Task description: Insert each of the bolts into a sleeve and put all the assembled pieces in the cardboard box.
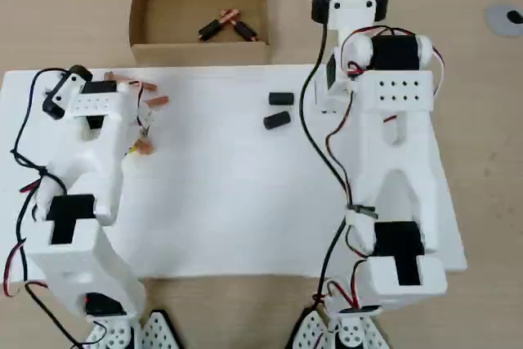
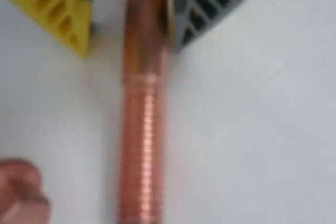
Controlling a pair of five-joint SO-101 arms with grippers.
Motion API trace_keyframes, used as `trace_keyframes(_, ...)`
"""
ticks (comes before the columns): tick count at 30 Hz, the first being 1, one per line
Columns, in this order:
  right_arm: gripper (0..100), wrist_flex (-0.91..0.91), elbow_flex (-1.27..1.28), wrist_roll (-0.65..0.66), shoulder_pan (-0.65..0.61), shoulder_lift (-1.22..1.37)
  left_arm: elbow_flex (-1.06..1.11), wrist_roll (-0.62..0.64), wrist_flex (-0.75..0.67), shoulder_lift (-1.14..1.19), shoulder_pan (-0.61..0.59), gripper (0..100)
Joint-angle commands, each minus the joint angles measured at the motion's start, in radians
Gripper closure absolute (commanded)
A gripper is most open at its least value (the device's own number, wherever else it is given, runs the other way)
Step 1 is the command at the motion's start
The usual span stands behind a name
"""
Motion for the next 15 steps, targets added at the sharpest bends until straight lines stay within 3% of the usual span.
trace_keyframes(1,74.8,-0.012,-0.001,0.011,0.018,-0.059,-0.06,0.008,0.057,0.059,0.04,87)
trace_keyframes(3,74.8,-0.012,-0.001,0.011,0.025,-0.059,-0.081,-0.005,0.08,0.058,0.038,91)
trace_keyframes(6,74.8,-0.012,-0.001,0.011,0.042,-0.058,-0.13,-0.133,0.097,0.054,0.038,100)
trace_keyframes(8,74.8,-0.009,-0.001,0.011,0.053,-0.058,-0.184,-0.172,0.152,0.054,0.037,99)
trace_keyframes(12,74.8,-0.008,-0.001,0.011,0.073,-0.059,-0.381,-0.262,0.348,0.054,0.021,99)
trace_keyframes(15,74.8,-0.008,-0.001,0.011,0.081,-0.059,-0.588,-0.46,0.535,0.054,0.02,99)
